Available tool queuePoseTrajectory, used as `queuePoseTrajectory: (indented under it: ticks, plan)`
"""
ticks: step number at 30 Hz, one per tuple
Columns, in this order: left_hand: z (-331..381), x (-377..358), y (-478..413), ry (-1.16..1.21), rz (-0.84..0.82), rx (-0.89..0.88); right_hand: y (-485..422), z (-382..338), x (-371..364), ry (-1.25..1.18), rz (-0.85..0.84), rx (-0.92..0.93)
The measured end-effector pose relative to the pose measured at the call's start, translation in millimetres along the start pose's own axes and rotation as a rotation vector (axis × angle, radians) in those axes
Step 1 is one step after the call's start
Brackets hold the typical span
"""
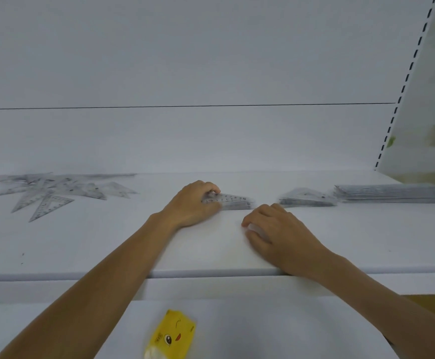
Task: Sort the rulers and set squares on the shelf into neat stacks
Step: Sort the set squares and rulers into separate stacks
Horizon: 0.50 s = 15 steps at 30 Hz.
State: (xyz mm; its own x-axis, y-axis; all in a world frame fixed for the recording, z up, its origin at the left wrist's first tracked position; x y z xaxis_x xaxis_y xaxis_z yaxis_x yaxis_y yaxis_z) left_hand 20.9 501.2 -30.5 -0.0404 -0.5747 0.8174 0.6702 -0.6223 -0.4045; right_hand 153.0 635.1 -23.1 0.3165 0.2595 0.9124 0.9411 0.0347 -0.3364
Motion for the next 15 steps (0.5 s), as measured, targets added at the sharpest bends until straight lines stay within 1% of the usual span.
queuePoseTrajectory:
  ticks: [9,12,15]
  plan:
    - [-3,-3,0,0.016,-0.006,0.000,0,1,-1,-0.010,0.005,0.005]
    - [-1,8,3,0.021,0.094,0.003,-2,1,-2,-0.016,-0.005,0.009]
    - [2,25,12,0.035,0.219,-0.004,-6,7,-2,-0.108,-0.025,-0.046]
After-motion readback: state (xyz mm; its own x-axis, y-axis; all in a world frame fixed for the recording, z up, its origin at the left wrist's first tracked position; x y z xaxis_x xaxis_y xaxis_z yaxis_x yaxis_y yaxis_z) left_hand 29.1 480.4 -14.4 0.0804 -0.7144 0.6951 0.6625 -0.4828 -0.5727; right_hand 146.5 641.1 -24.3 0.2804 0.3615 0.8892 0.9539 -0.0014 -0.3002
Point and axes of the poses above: each hand's wrist, its own y-axis away from the middle knuckle, its own x-axis out of the back of the hand, z = x × y, the point moved 6 cm from there along -y, towards the middle knuckle, and after that the axes turned 12 degrees about -x, right-handed, at the moved point
